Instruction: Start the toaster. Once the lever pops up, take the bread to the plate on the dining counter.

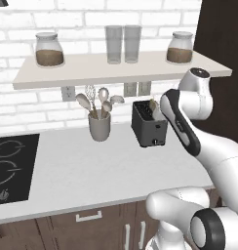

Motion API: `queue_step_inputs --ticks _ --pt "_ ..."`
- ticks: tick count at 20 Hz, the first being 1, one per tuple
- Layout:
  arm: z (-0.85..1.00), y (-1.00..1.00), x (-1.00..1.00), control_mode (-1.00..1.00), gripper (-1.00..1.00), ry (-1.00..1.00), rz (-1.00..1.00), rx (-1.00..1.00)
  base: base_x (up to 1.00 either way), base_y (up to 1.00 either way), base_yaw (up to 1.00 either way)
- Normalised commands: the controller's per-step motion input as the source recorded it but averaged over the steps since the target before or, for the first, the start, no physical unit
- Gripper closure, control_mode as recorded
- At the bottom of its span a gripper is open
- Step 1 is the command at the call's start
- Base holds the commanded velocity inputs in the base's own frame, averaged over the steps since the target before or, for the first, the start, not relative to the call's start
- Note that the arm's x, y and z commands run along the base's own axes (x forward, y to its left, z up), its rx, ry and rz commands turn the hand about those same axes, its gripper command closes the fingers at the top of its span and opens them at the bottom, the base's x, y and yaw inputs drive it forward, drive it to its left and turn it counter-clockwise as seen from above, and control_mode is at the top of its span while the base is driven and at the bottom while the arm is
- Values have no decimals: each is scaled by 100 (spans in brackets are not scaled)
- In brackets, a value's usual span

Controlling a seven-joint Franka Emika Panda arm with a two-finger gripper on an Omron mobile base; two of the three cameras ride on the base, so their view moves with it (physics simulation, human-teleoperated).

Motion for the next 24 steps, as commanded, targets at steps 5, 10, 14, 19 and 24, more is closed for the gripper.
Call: queue_step_inputs --ticks 5,10,14,19,24 --pt "-31 0 25 -100 100 0 0 0 0 0 0" --pt "-31 -10 30 -100 100 -16 0 0 0 0 0" --pt "-11 -17 54 -100 100 -21 0 0 0 0 0" --pt "-22 -15 41 -100 100 -3 -5 -1 0 0 0" --pt "-15 -6 16 -100 100 0 -7 0 0 0 0"
